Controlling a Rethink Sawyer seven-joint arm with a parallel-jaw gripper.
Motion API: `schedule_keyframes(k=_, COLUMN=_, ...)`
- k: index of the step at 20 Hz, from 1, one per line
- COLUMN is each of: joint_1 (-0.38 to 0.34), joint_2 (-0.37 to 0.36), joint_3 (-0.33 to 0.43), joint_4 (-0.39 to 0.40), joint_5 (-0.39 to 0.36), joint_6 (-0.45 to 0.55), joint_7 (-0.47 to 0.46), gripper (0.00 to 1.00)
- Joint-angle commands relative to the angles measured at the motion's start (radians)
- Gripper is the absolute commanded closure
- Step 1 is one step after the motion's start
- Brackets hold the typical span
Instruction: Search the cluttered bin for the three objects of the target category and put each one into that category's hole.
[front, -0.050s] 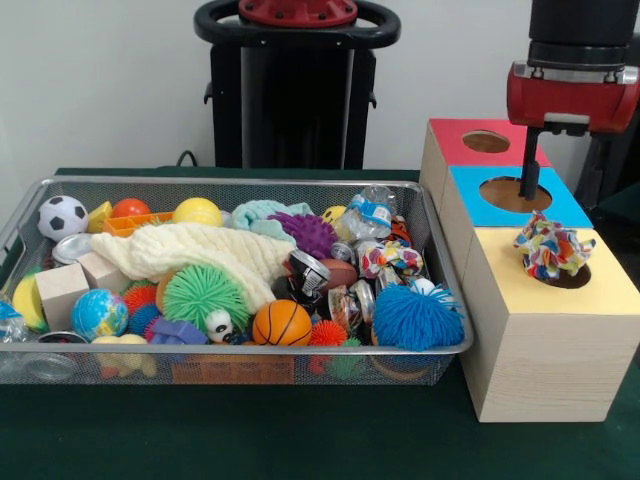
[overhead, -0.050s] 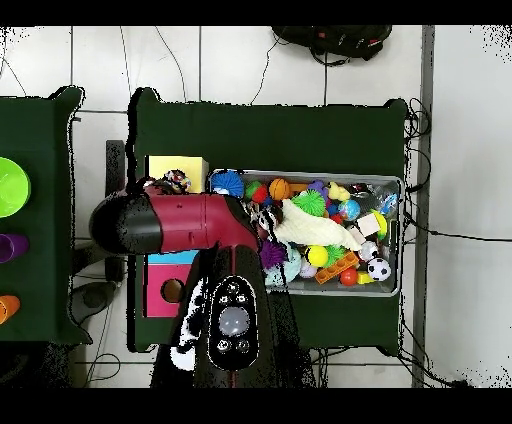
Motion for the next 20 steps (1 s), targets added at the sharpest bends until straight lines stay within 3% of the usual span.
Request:
schedule_keyframes(k=1, joint_1=-0.038, joint_2=0.058, joint_3=0.046, joint_4=0.001, joint_5=-0.059, joint_6=-0.042, joint_7=0.015, gripper=0.0)
schedule_keyframes(k=7, joint_1=-0.029, joint_2=0.067, joint_3=0.026, joint_4=-0.016, joint_5=-0.063, joint_6=-0.043, joint_7=0.024, gripper=0.0)
schedule_keyframes(k=8, joint_1=-0.032, joint_2=0.067, joint_3=0.031, joint_4=-0.016, joint_5=-0.06, joint_6=-0.037, joint_7=0.021, gripper=1.0)
schedule_keyframes(k=20, joint_1=-0.009, joint_2=0.074, joint_3=0.014, joint_4=-0.036, joint_5=-0.047, joint_6=0.001, joint_7=0.047, gripper=1.0)
